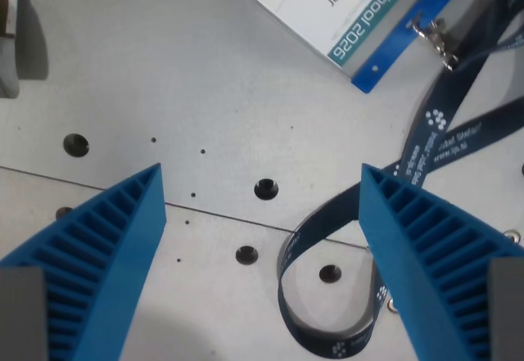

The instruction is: Move above the blue bag

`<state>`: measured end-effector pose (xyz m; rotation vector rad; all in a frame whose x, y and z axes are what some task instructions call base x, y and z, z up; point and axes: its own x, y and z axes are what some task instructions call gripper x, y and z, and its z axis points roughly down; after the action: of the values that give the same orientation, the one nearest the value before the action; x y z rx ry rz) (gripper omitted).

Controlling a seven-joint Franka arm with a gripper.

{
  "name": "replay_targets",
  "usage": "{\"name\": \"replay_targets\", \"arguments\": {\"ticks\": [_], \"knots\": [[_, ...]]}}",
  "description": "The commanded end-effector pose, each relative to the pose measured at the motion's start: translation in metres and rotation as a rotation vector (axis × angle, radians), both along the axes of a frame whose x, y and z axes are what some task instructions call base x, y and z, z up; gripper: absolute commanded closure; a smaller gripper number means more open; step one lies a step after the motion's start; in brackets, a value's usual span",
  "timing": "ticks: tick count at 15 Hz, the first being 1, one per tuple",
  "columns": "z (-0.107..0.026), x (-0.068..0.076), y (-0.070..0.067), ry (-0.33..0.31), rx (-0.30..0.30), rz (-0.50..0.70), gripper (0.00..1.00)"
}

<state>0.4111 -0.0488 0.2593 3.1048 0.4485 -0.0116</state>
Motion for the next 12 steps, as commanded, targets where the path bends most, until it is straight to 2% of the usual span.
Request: {"name": "replay_targets", "arguments": {"ticks": [1,12], "knots": [[-0.005,0.012,0.004,-0.004,0.007,0.129,0.00],[-0.029,0.049,0.033,-0.011,0.042,0.407,0.00]]}}
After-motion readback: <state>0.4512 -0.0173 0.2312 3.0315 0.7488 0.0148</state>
